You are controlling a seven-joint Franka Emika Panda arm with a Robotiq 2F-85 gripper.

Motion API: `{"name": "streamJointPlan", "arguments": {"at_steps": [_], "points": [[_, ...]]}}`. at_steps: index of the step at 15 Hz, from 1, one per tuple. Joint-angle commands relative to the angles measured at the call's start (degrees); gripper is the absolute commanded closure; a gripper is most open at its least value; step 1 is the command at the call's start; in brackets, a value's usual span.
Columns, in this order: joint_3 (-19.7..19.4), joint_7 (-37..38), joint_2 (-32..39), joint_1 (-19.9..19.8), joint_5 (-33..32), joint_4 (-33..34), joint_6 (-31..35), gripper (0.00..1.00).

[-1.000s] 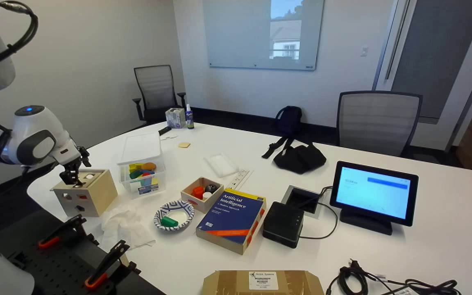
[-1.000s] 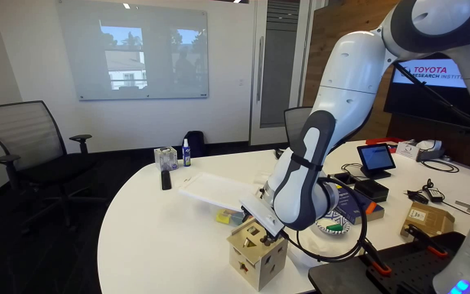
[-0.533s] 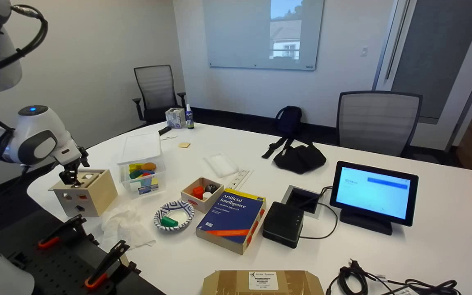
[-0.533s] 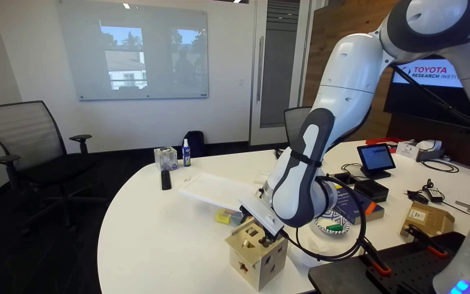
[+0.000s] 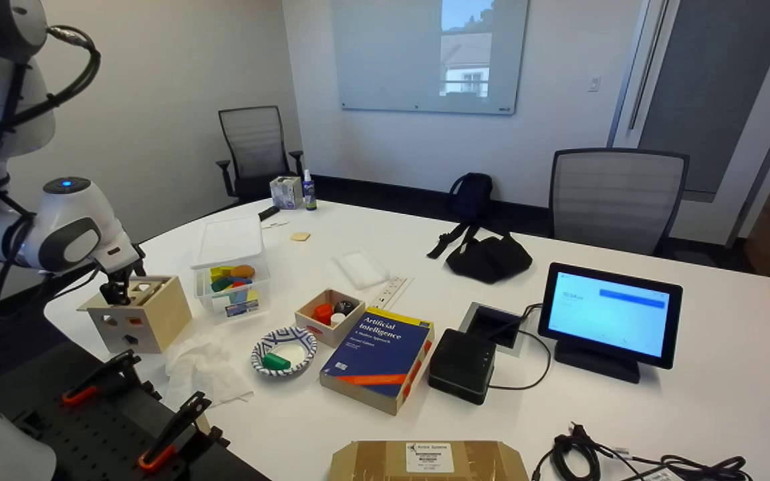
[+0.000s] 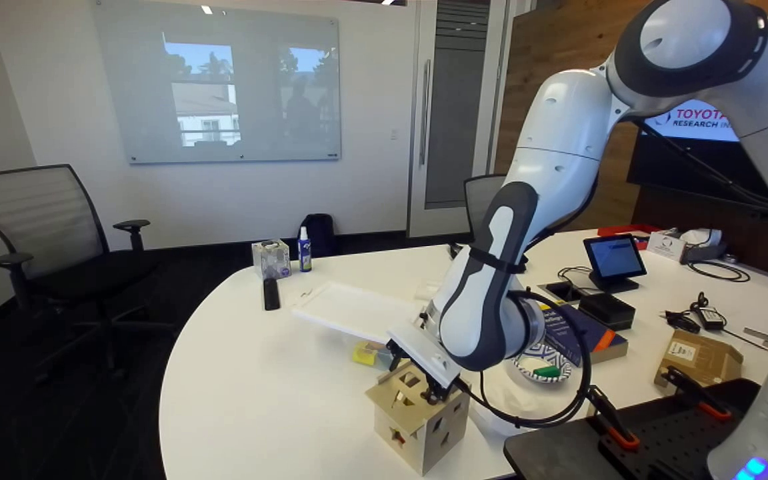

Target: Slightly slide the wooden lid off the wooden box

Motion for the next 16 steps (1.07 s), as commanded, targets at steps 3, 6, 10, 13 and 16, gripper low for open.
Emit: {"name": "streamJointPlan", "arguments": {"at_steps": [3, 6, 10, 13, 16], "points": [[1.2, -2.2, 1.9, -0.6, 0.0, 2.9, -2.2, 0.00], [1.3, -3.0, 2.6, -0.4, 0.0, 3.8, -2.5, 0.00], [0.9, -4.6, 3.2, 0.9, 0.4, 4.6, -1.6, 0.00], [0.7, -5.8, 3.2, 2.0, 0.8, 4.6, -1.0, 0.00], [0.4, -6.5, 2.7, 3.3, 1.4, 4.2, -0.2, 0.00]]}}
